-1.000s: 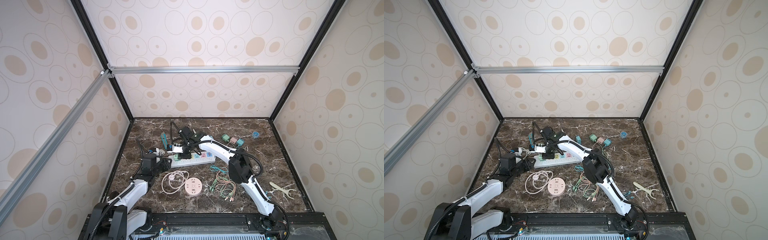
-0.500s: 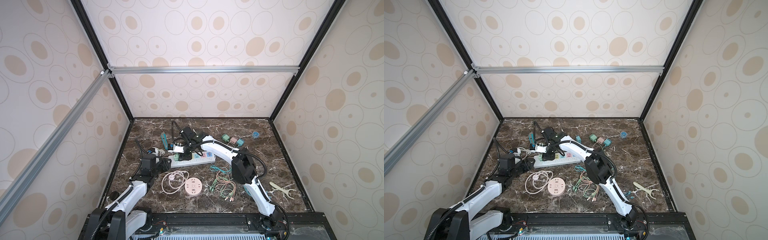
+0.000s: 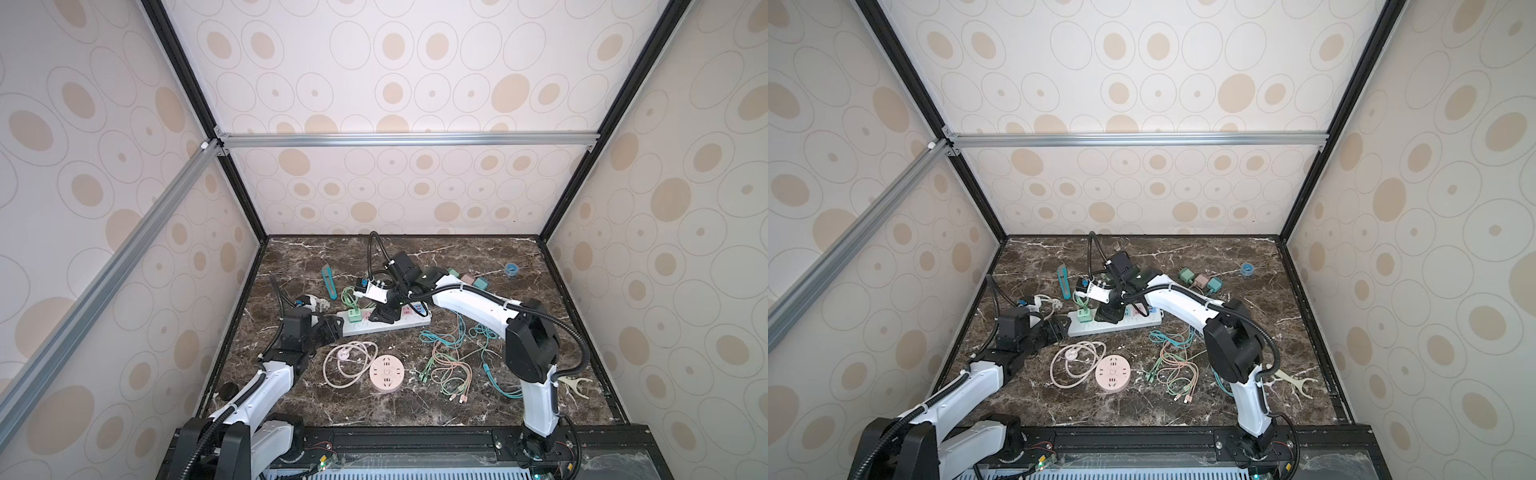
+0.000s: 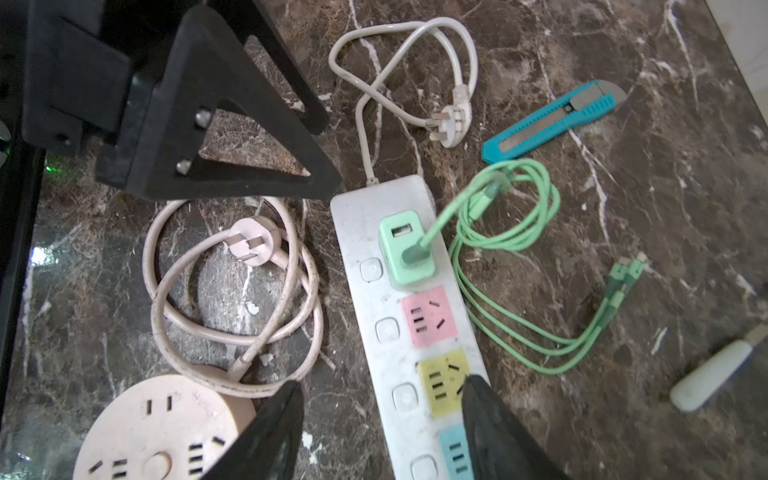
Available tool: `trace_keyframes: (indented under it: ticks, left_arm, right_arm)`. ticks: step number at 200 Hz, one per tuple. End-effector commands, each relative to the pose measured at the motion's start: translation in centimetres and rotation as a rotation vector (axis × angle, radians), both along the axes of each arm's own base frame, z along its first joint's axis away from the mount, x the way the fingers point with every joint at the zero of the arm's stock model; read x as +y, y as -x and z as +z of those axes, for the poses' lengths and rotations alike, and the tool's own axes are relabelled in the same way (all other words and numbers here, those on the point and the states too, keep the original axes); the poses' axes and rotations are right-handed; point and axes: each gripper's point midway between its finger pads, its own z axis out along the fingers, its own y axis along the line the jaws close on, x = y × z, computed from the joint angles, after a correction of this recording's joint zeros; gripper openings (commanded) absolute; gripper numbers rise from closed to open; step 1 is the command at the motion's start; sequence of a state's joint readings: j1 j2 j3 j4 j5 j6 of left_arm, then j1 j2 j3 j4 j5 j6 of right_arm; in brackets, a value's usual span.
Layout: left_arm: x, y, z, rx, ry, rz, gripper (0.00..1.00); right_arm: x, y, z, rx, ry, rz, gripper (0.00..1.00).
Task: Insert the plug
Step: 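Open the right gripper and move it to the teal charger on the table, then close the right gripper on the teal charger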
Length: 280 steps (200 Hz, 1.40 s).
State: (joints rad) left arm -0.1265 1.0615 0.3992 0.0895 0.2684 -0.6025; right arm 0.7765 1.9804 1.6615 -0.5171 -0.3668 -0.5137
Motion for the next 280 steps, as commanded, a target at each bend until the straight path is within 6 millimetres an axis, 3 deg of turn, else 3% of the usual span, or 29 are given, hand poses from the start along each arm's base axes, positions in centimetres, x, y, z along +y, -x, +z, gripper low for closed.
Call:
trace_keyframes:
  ticks: [1, 35, 68, 99, 141, 201, 280]
  left_arm:
    - [0.1, -1.1, 3.3, -0.09, -0.016, -0.017, 0.75]
    - [0.1, -1.0, 4.7, -0.116, -0.029, -0.028, 0.8]
    - [0.1, -1.3, 5.5, -0.123, -0.037, -0.029, 0.82]
    - [0.1, -1.5, 6.3, -0.136, -0.037, -0.028, 0.83]
    - [-0.4, -1.0, 7.3, -0.16, -0.018, -0.06, 0.83]
    - [-1.0, -0.2, 8.6, -0.187, -0.023, -0.106, 0.83]
    - [-1.4, 0.7, 10.1, -0.224, -0.024, -0.149, 0.83]
  right_arm:
    - [-1.4, -0.4, 2.2, 0.021, -0.075, -0.1, 0.64]
    - [-4.8, -1.2, 3.5, -0.003, -0.111, -0.254, 0.64]
    - [-8.9, -4.8, 3.9, -0.057, -0.142, -0.5, 0.64]
    - [-12.2, -8.6, 2.9, -0.124, -0.104, -0.715, 0.64]
    - [-14.5, -12.6, 1.0, -0.13, -0.089, -0.907, 0.62]
    - [-15.3, -17.1, -2.0, -0.075, -0.076, -1.026, 0.59]
    - [-14.4, -18.5, -5.7, 0.012, -0.04, -1.037, 0.55]
